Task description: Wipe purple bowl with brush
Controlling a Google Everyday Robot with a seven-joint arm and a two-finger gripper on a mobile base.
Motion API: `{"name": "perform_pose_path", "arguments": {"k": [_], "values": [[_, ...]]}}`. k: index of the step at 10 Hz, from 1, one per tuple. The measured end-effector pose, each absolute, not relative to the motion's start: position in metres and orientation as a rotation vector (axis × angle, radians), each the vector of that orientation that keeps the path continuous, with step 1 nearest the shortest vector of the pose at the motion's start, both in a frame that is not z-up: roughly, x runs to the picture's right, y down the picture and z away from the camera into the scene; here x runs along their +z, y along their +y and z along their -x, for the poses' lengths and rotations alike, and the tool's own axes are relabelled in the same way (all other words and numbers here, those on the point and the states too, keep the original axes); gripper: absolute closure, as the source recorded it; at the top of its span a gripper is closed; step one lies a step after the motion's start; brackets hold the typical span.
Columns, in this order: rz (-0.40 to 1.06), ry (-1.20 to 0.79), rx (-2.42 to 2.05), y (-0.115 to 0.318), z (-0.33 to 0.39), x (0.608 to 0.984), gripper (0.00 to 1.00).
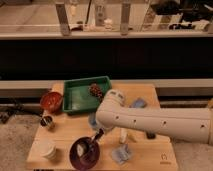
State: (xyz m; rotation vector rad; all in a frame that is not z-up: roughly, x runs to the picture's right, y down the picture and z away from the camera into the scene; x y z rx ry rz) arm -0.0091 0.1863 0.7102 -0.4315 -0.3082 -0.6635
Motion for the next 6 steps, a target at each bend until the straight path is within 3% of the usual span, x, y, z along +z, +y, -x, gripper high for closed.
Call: {"name": "perform_pose_path", "arguments": {"k": [6], "values": [[0.467,-0.243,-0.637,0.198,-0.002,0.714,1.00]]}}
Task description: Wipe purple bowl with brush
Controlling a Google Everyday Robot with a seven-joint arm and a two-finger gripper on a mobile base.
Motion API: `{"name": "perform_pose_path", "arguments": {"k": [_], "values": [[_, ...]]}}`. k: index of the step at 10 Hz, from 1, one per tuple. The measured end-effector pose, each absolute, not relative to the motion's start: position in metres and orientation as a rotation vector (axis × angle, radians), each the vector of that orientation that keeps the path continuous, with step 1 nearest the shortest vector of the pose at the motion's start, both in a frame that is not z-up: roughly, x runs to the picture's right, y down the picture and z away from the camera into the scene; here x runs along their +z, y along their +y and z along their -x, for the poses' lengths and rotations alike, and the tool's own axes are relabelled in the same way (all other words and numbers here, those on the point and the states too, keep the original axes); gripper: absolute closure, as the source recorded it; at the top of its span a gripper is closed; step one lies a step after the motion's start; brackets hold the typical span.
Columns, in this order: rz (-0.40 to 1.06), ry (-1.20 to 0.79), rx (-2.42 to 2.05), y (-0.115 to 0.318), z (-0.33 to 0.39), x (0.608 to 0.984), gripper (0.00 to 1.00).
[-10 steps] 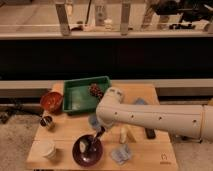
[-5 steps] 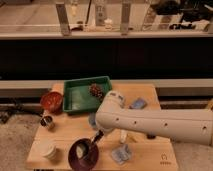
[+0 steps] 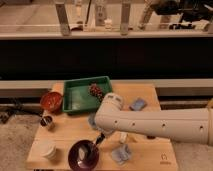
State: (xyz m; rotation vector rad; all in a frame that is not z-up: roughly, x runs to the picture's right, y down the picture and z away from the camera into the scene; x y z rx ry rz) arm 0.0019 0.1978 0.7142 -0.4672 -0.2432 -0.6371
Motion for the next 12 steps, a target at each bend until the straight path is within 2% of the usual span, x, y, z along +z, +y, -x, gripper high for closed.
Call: {"name": "perform_pose_path", "arguments": {"k": [12], "values": [[0.480,-0.191,-0.685,0.215,0.015,0.687,1.00]]}}
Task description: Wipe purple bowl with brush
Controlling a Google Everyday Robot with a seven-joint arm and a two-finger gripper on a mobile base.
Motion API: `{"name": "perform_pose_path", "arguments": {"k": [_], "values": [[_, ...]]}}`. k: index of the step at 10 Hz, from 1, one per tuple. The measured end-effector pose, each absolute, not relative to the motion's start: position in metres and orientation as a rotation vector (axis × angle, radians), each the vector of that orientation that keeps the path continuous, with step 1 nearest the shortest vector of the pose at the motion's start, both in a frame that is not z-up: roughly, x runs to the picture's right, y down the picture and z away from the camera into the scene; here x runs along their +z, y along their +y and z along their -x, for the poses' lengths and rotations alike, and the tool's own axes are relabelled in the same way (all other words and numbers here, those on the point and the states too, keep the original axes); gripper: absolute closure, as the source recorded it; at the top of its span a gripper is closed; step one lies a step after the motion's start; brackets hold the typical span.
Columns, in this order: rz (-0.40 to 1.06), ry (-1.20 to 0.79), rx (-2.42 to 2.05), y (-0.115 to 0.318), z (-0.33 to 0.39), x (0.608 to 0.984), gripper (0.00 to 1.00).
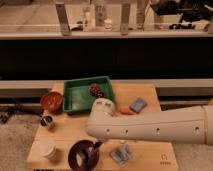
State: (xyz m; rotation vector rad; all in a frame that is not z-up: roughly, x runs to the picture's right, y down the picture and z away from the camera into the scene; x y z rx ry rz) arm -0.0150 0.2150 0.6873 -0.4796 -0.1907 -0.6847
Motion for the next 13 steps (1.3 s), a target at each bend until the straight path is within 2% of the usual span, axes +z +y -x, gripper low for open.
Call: {"name": "perform_pose_path", "arguments": {"k": [6,13], "values": [[0.504,-0.150,-0.661,0.226,-0.005,0.673,1.00],[0.483,-0.120,-0.681,0.199,-0.005,0.708,1.00]]}}
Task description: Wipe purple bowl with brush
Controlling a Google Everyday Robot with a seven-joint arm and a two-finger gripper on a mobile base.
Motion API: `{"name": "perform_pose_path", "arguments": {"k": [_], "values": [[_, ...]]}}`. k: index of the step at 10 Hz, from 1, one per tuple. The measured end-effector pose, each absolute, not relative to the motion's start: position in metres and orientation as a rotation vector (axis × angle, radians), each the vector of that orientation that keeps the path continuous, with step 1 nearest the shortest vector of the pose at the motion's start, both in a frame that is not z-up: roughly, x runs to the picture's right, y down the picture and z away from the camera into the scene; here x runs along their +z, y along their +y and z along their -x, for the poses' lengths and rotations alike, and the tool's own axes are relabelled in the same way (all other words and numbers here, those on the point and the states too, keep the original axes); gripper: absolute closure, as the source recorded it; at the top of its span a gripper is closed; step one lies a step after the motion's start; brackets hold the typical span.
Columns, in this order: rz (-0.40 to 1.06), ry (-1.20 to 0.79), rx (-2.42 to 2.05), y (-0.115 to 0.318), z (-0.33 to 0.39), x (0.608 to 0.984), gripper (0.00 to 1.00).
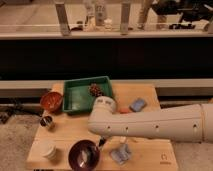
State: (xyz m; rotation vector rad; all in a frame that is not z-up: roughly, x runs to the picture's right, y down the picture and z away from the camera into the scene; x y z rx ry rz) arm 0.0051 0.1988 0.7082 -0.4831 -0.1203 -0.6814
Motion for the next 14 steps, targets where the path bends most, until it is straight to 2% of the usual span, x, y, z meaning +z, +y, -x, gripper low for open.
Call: {"name": "perform_pose_path", "arguments": {"k": [8,14], "values": [[0.425,-0.200,-0.767,0.187,0.043,0.710,1.00],[0.455,-0.222,-0.776,0.212,0.043,0.681,1.00]]}}
